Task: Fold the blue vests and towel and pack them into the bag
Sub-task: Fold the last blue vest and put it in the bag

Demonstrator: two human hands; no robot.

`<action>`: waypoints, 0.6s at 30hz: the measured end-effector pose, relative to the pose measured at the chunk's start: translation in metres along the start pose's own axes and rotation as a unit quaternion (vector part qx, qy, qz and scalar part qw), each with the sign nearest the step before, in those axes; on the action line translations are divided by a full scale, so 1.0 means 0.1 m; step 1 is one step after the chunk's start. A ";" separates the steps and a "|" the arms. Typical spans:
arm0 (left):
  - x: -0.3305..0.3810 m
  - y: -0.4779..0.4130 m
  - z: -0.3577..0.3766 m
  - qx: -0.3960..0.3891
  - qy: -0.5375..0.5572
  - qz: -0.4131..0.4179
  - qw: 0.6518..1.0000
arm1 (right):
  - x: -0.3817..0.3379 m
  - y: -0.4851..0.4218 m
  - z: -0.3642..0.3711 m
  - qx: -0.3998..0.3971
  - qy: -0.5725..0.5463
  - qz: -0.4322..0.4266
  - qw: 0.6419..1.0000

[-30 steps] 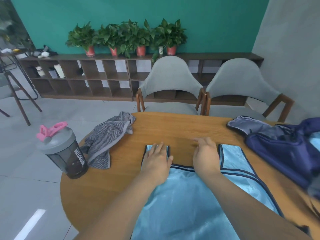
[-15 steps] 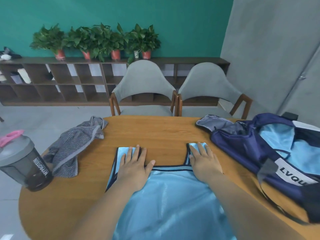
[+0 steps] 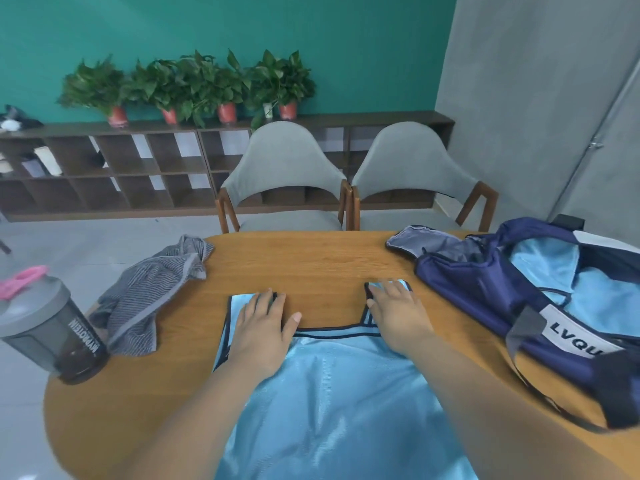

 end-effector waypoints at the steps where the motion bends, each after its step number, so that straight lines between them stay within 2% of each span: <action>1: -0.02 0.01 -0.09 0.038 0.008 0.013 0.999 | 0.07 0.01 -0.11 0.039 -0.013 0.003 0.999; 4: -0.16 0.05 -0.30 0.103 0.000 0.056 0.993 | 0.34 0.11 -0.35 0.098 -0.064 0.012 0.993; 9: -0.38 0.16 -0.39 0.011 -0.002 0.080 0.997 | 0.58 0.24 -0.39 0.025 -0.106 -0.037 0.993; 13: -0.47 0.22 -0.39 -0.034 0.010 0.071 0.997 | 0.58 0.30 -0.41 -0.019 -0.061 -0.046 0.997; 18: -0.50 0.23 -0.40 -0.049 -0.007 0.049 0.998 | 0.59 0.35 -0.41 -0.029 -0.061 -0.032 0.997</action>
Point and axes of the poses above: each hand's wrist, its own y-axis away from the middle knuckle, its own z-axis out of the palm, x = y × z, the point moved 8 cm from there along -y, towards the middle knuckle, and after that the axes turned 9 degrees about z, right-handed, at the moved point
